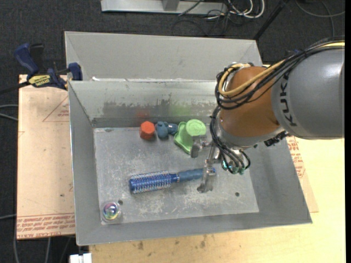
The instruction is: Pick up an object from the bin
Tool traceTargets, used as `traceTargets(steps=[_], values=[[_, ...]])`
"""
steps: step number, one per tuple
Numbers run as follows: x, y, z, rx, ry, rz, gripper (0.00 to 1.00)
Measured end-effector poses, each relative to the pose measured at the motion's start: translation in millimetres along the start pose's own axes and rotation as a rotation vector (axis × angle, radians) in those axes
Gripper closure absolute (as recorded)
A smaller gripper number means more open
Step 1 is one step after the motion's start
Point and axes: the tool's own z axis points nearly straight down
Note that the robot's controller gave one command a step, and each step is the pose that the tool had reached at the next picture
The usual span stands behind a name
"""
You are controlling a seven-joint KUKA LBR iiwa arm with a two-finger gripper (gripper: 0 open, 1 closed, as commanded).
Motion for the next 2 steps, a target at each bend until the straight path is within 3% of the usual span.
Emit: traceTargets(steps=[1, 2], values=[[-8.2, 30.3, 71.2, 0.0, -0.003, -0.128, 0.0], [-8.7, 31.0, 70.9, 0.0, -0.008, -0.128, 0.0]])
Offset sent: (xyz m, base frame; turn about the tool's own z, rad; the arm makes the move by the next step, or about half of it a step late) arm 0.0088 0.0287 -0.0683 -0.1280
